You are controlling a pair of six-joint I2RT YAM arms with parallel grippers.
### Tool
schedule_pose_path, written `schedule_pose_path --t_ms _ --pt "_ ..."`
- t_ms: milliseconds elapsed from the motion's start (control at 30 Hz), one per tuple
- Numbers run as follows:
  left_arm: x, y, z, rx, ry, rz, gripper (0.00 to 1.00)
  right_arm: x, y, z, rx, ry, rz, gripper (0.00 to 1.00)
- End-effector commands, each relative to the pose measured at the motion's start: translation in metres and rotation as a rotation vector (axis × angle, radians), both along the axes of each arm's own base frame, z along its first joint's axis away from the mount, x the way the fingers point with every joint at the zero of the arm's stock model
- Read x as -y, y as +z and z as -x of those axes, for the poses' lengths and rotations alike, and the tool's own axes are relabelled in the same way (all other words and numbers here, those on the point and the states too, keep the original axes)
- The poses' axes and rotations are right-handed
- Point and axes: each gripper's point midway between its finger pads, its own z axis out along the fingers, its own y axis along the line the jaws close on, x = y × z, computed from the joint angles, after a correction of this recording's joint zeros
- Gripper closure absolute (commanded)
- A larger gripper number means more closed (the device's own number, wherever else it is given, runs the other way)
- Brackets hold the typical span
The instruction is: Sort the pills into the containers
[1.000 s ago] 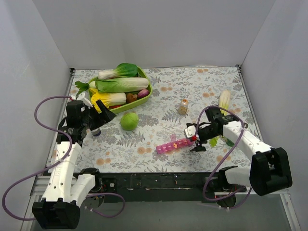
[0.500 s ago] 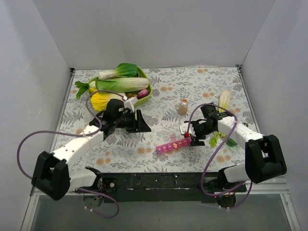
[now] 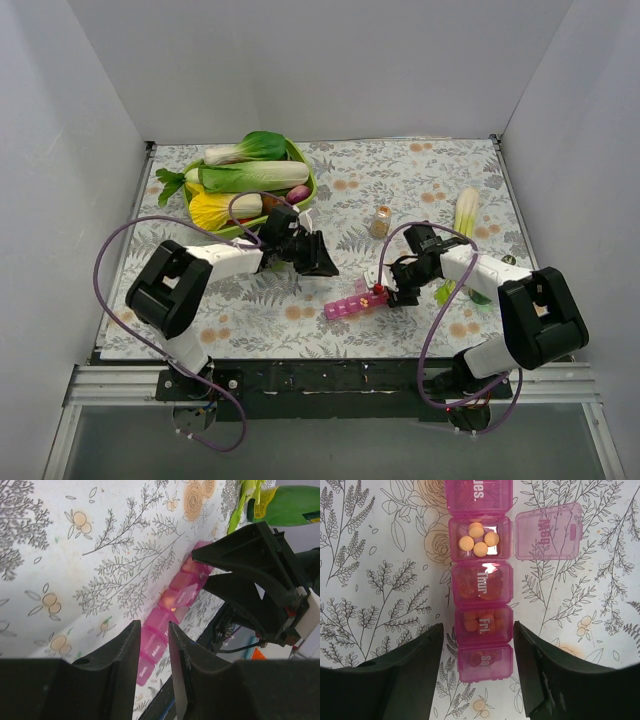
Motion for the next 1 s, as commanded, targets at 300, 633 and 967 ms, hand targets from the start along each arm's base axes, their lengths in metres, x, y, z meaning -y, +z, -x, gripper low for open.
schedule_pose_path --t_ms 300,633,967 --pt "0.061 0.003 -0.014 -0.022 -0.06 0.146 0.76 -0.003 -0.01 0.005 0.004 -0.013 0.005 0.47" --pt "0.077 -0.002 0.001 -0.056 -0.115 0.155 0.86 -0.003 -0.014 0.009 -0.016 -0.021 0.011 0.54" --pt "0.077 0.003 0.033 -0.052 -0.18 0.144 0.94 -0.003 -0.017 0.008 -0.035 -0.056 0.029 0.59"
